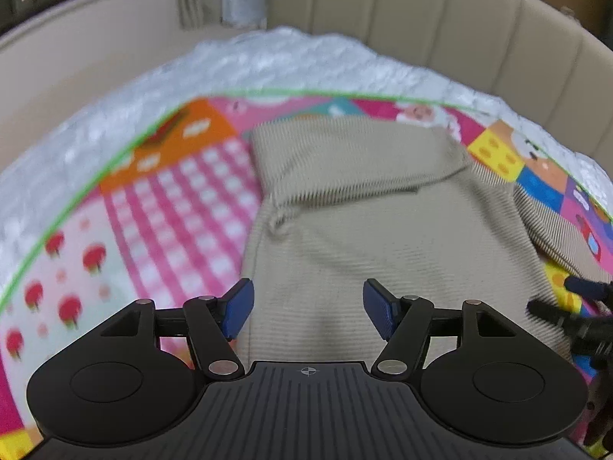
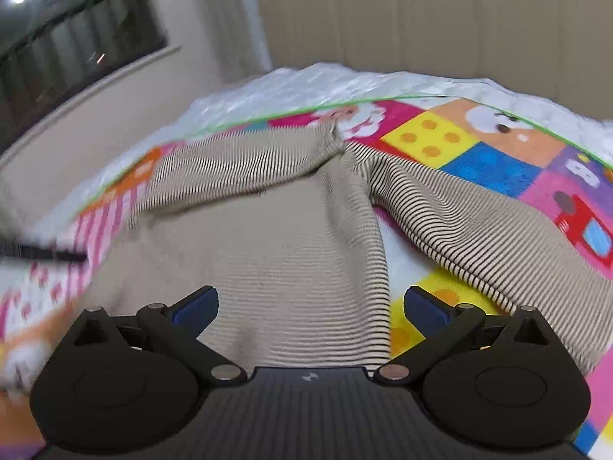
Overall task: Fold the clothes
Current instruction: 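Lay the sleeve across the shirt body and open the left gripper, then move the right gripper to the cuff of the other sleeve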
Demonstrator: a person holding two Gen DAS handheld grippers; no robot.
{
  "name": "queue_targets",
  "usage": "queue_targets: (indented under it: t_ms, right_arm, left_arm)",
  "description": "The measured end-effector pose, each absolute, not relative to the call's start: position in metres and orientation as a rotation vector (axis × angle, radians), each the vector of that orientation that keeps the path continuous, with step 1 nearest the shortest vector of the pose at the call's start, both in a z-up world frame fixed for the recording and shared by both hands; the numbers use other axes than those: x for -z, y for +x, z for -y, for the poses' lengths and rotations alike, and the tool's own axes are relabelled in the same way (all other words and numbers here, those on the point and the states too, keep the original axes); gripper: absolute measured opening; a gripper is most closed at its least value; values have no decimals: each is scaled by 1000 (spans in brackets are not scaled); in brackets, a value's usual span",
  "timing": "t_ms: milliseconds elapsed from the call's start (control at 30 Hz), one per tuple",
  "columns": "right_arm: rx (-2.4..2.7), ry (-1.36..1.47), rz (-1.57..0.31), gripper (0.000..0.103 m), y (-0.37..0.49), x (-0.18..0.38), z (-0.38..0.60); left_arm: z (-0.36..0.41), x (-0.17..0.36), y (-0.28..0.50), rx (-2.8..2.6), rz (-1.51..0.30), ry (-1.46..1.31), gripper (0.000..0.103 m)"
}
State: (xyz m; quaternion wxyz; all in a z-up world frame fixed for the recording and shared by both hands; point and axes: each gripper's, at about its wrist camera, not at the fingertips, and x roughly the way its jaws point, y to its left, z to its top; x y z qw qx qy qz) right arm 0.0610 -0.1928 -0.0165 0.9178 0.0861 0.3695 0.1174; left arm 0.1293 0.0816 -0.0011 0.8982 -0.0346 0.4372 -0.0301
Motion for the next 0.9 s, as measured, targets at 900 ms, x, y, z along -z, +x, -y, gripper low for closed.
queue_targets:
  t_ms: [900]
  right_arm:
    - [-134, -58, -879, 103, 22, -179, 229]
  left_arm:
    - [-106, -231, 61, -380, -976, -310, 96]
